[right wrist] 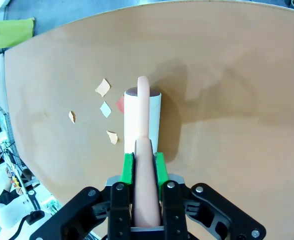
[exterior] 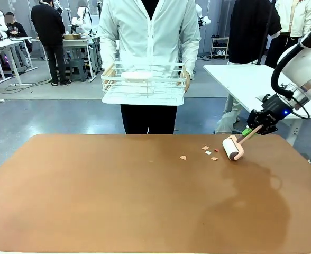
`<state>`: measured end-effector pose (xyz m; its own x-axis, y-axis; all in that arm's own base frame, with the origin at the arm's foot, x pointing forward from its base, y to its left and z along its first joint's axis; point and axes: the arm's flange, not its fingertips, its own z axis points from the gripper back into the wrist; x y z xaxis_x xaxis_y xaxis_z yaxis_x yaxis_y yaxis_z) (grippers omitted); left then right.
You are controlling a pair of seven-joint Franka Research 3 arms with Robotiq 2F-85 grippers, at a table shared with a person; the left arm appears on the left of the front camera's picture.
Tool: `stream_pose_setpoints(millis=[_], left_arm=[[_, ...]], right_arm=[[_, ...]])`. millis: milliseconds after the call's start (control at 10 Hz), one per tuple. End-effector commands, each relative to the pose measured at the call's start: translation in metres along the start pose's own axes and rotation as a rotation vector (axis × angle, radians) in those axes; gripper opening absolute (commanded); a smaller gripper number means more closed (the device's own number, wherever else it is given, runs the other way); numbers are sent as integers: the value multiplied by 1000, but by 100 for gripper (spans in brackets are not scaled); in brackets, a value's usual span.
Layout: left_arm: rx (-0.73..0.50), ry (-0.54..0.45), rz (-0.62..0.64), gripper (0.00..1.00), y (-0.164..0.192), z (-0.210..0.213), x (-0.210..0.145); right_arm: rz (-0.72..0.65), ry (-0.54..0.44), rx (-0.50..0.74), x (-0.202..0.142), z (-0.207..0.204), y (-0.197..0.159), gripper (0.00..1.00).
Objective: Clean the table.
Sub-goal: Clean the table with the Lint Roller when the human lifts the Dish drying rack.
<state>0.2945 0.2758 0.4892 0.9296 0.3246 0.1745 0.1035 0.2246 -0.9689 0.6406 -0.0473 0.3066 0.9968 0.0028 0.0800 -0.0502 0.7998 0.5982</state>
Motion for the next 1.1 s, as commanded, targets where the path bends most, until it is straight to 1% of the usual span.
stream_pose_setpoints(millis=[0, 200, 500, 1000], left_arm=[[-2, -4, -2, 100, -1, 3, -2], [-2, -4, -2, 100, -1, 3, -2], [-2, -4, -2, 100, -1, 3, -2], [-2, -4, -2, 100, -1, 3, -2]], right_arm=[[-53, 40, -9, 10, -20, -12, 21], [-42, 52, 5, 6, -29, -12, 21], [-53, 135, 27, 8, -64, -2, 21], [-56, 253, 91, -12, -145, 51, 21]])
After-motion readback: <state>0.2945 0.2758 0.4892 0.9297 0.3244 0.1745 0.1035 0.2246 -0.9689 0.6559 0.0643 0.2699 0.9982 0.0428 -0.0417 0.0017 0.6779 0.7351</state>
